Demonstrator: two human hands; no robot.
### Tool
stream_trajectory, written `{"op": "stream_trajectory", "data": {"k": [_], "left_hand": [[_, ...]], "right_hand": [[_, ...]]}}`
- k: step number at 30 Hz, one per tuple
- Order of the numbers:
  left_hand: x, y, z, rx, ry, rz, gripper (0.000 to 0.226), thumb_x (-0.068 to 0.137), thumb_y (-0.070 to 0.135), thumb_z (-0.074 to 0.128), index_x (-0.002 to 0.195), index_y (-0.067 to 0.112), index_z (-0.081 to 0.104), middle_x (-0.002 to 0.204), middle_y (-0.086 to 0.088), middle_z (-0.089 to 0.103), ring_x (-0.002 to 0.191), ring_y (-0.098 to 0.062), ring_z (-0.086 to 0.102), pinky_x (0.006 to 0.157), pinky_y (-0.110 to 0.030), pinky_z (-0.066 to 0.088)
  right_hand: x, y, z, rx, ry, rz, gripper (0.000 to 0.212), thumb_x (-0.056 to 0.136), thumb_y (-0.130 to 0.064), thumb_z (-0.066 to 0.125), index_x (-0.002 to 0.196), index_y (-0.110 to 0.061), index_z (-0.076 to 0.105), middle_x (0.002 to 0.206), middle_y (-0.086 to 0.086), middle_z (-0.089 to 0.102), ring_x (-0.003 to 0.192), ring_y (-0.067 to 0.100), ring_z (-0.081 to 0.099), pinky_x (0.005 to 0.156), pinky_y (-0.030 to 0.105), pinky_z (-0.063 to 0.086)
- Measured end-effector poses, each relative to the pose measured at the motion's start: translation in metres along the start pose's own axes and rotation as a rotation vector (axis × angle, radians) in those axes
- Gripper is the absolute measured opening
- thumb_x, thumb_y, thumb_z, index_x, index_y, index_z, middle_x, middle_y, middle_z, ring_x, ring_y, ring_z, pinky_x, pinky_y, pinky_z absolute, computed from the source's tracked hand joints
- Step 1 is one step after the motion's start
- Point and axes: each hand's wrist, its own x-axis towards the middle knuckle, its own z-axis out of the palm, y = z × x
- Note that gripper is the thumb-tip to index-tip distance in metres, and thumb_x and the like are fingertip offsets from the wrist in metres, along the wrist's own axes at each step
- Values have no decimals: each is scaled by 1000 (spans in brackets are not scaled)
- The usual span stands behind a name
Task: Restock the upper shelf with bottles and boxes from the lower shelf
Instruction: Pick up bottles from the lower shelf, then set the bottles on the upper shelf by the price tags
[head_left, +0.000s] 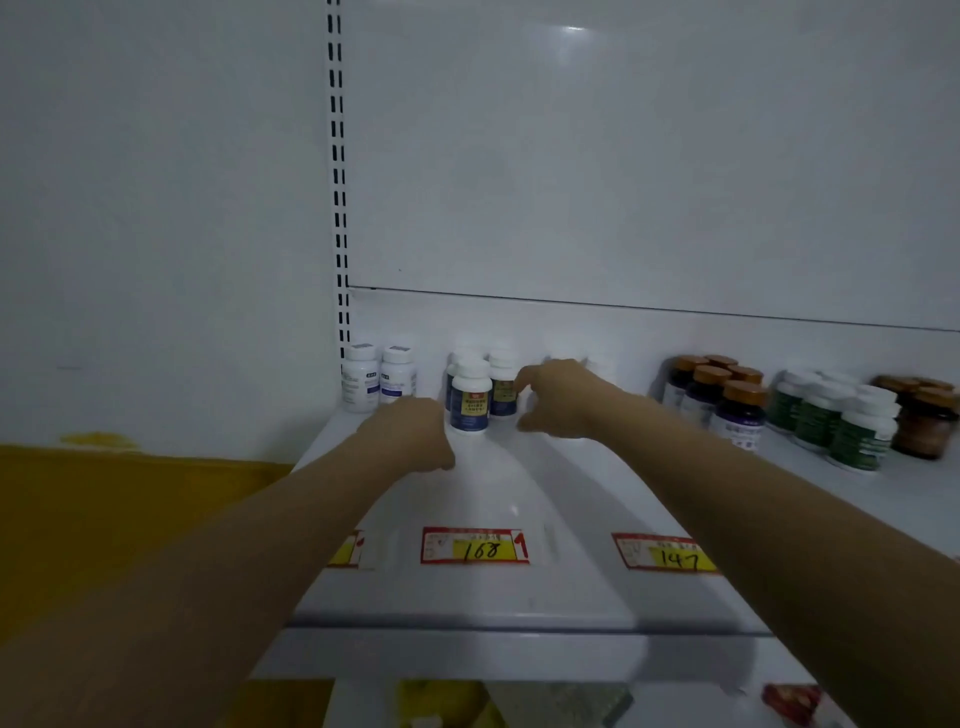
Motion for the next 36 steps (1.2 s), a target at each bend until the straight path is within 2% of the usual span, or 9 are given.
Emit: {"op": "stream_trajectory", "data": {"k": [6,11,13,16,20,25,30,33,36], "left_hand": [[-46,2,-4,-9,57,3,38,84,34,64,106,4,57,91,-5,50,85,-21,50,71,-28,42],[-103,24,-5,12,104,13,33,84,34,64,99,7,55,92,-7,52,85,-22,48,70,-28,39],[-125,38,-5,20,131,13,31,83,34,64,96,8,54,100,-10,58,86,-23,49,70,-29,39],[-159,65,-3,34,124,-4,41,86,37,62,111,5,58,112,-11,61,94,-25,54,74,-28,39],[-214,107,18,20,126,-36,39,86,35,61,111,5,58,106,-11,60,88,-23,51,71,-28,37],[-279,157,66,-79,-9,-64,47,86,33,64,123,6,53,122,-10,56,110,-25,55,85,-30,45],[-308,196,110,-101,-119,-22,47,86,35,63,125,9,54,122,-6,58,109,-24,57,91,-32,48],[-309,213,136,-128,-174,-22,56,86,34,64,132,8,46,128,-10,55,111,-23,55,86,-30,46],[-298,233,164,-154,-246,23,61,86,36,64,134,6,43,133,-11,51,108,-21,54,87,-30,46]], "right_hand": [[-57,3,-2,0,-41,15,55,88,-33,62,138,-14,45,138,8,50,125,24,48,102,32,40],[-111,6,-10,12,-55,5,55,90,-36,59,139,-15,45,141,8,48,128,24,45,102,30,38],[-137,10,-16,16,-46,-14,54,91,-35,58,139,-14,45,142,7,48,129,24,45,104,30,37],[-177,23,-23,11,-42,-25,54,91,-35,58,139,-15,44,142,7,48,128,24,45,105,32,37],[-240,61,-19,12,-79,-3,54,90,-34,60,138,-15,45,139,9,50,125,25,48,100,33,41],[-320,115,5,57,-156,57,57,87,-37,63,137,-17,46,139,9,50,126,25,46,102,33,39],[-388,174,32,111,-219,198,57,86,-33,64,137,-17,44,137,9,50,123,26,48,101,34,39],[-416,206,45,125,-253,283,55,86,-30,65,134,-13,46,130,12,55,114,26,54,94,32,43],[-438,232,61,125,-269,364,60,86,-30,65,138,-11,43,134,12,53,118,27,53,93,29,42]]}}
